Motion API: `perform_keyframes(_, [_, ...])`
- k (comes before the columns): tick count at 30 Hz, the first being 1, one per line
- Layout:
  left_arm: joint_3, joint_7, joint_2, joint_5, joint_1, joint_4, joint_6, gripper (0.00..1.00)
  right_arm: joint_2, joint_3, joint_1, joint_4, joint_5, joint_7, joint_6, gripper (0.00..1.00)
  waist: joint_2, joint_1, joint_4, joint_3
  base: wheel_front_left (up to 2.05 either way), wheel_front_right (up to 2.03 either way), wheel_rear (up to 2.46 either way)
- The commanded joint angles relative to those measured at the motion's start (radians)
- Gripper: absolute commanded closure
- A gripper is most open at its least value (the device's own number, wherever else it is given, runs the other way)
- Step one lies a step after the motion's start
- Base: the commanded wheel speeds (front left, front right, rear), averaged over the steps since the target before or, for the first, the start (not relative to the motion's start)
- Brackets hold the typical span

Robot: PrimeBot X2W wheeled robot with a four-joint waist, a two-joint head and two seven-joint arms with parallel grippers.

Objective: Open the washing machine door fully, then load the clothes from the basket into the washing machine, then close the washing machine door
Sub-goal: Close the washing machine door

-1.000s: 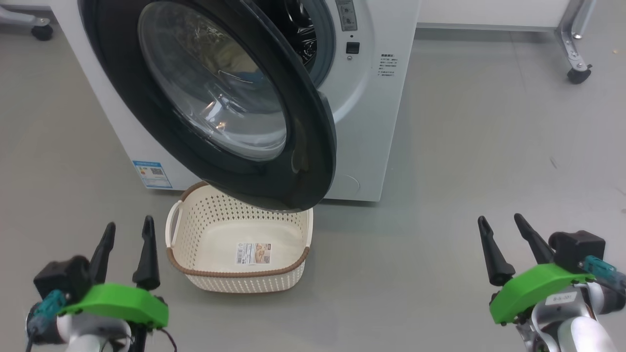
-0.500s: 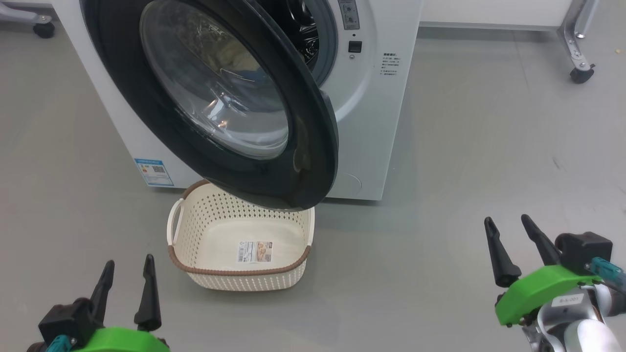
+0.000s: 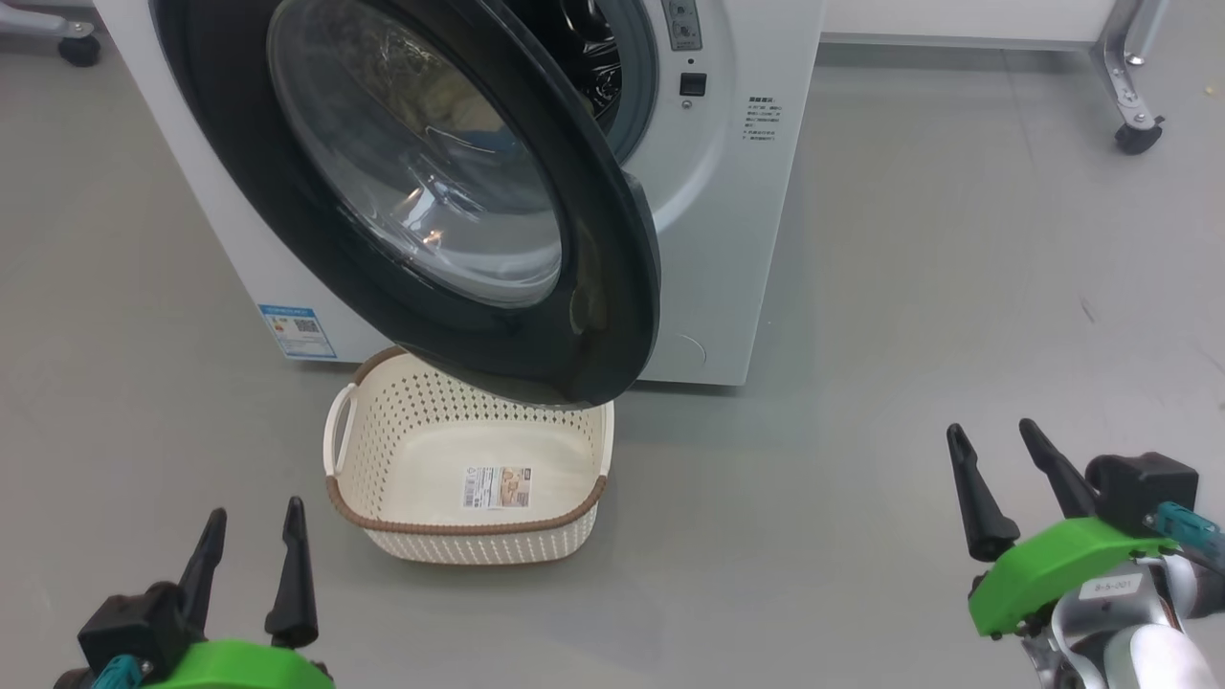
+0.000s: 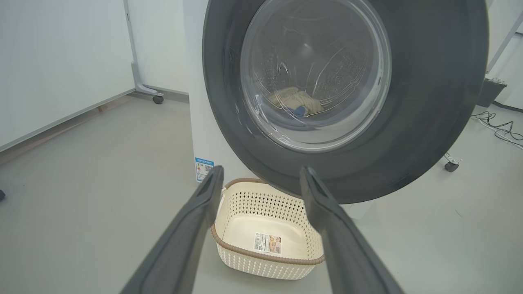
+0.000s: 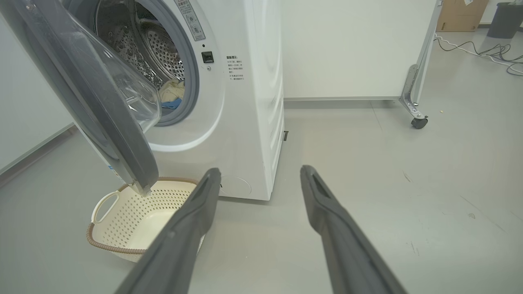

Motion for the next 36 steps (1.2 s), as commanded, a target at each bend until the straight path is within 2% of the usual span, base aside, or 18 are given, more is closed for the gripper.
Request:
perform_keyframes(1, [0.039, -0.004, 0.03, 0.002, -0.031, -0.038, 0.004, 0.0, -0.015, 0.022, -0.023, -0.042, 0.0, -0.001, 0.0, 0.0, 0.0, 0.0, 0.0, 0.003, 0.0, 0.0, 0.0])
perform_keyframes(3, [0.039, -0.005, 0.031, 0.002, -0.034, -0.039, 0.005, 0.0, -0.015, 0.021, -0.023, -0.044, 0.003, -0.002, 0.0, 0.0, 0.0, 0.0, 0.001, 0.005, 0.0, 0.0, 0.0])
perform_keyframes(4, [0.038, -0.006, 0.031, 0.002, -0.034, -0.04, 0.006, 0.0, -0.015, 0.021, -0.023, -0.044, 0.005, -0.002, 0.0, 0.18, 0.0, 0.0, 0.001, 0.006, 0.0, 0.0, 0.0])
perform_keyframes(7, [0.035, -0.006, 0.031, 0.002, -0.034, -0.041, 0.007, 0.0, -0.015, 0.022, -0.025, -0.046, 0.01, 0.0, 0.0, 0.96, 0.0, 0.0, 0.002, 0.007, 0.0, 0.0, 0.0])
perform_keyframes(8, [0.033, -0.006, 0.031, 0.001, -0.035, -0.041, 0.007, 0.0, -0.015, 0.022, -0.025, -0.047, 0.012, 0.0, 0.0, 1.0, 0.0, 0.0, 0.003, 0.007, 0.0, 0.0, 0.0])
perform_keyframes(14, [0.024, 0.002, 0.03, 0.0, -0.043, -0.042, 0.01, 0.0, -0.015, 0.019, -0.034, -0.063, 0.019, 0.006, 0.0, 1.0, 0.0, 0.0, 0.011, 0.008, 0.0, 0.0, 0.0])
perform_keyframes(19, [0.012, 0.008, 0.027, 0.003, -0.058, -0.048, 0.01, 0.0, -0.015, 0.044, -0.098, -0.134, 0.001, 0.015, 0.0, 1.0, 0.0, 0.0, 0.027, 0.004, 0.0, 0.0, 0.0])
perform_keyframes(28, [-0.016, 0.005, 0.015, 0.004, -0.072, -0.03, 0.004, 0.0, -0.015, 0.199, -0.269, -0.263, 0.018, 0.06, 0.0, 1.0, 0.0, 0.0, 0.085, -0.011, 0.0, 0.0, 0.0])
perform_keyframes(32, [-0.022, 0.004, 0.016, 0.003, -0.08, -0.023, -0.001, 0.0, -0.015, 0.245, -0.319, -0.243, 0.035, 0.071, 0.0, 1.0, 0.0, 0.0, 0.118, -0.004, 0.0, 0.0, 0.0])
perform_keyframes(36, [-0.033, 0.003, 0.013, 0.002, -0.096, -0.015, -0.009, 0.0, -0.015, 0.269, -0.386, -0.172, 0.036, 0.074, 0.0, 1.0, 0.0, 0.0, 0.163, 0.01, 0.0, 0.0, 0.0])
